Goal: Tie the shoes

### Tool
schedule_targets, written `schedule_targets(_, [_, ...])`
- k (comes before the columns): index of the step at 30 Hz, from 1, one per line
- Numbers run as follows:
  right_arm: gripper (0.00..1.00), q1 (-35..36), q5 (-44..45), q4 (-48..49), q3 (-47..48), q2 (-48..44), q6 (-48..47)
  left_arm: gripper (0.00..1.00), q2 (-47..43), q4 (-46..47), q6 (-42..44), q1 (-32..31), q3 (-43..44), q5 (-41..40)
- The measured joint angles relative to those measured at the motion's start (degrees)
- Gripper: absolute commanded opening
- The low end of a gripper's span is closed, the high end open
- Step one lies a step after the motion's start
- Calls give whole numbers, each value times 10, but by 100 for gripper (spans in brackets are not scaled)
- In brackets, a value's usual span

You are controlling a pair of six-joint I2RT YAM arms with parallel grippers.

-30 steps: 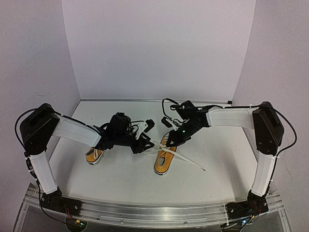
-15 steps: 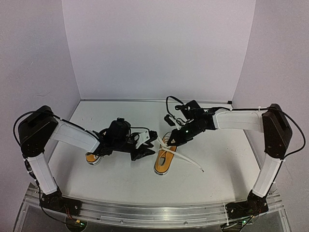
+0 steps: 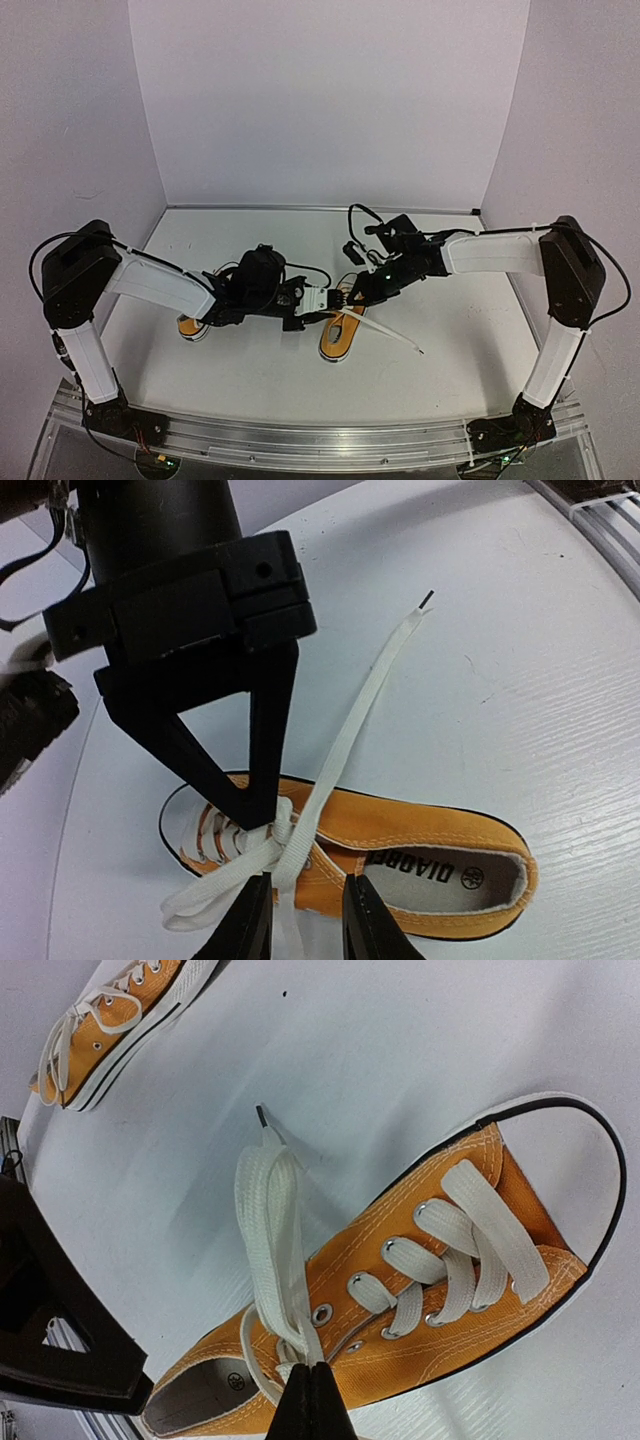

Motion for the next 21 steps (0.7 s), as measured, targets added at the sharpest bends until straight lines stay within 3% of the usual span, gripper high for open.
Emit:
schedule_targets(17, [0,0,-2,19,-7,-7,12,25,60,-26,51,-2,59,-16])
schedule_targets(21, [0,0,-2,20,-7,-11,13,21,71,-36,52,-2,66,-17])
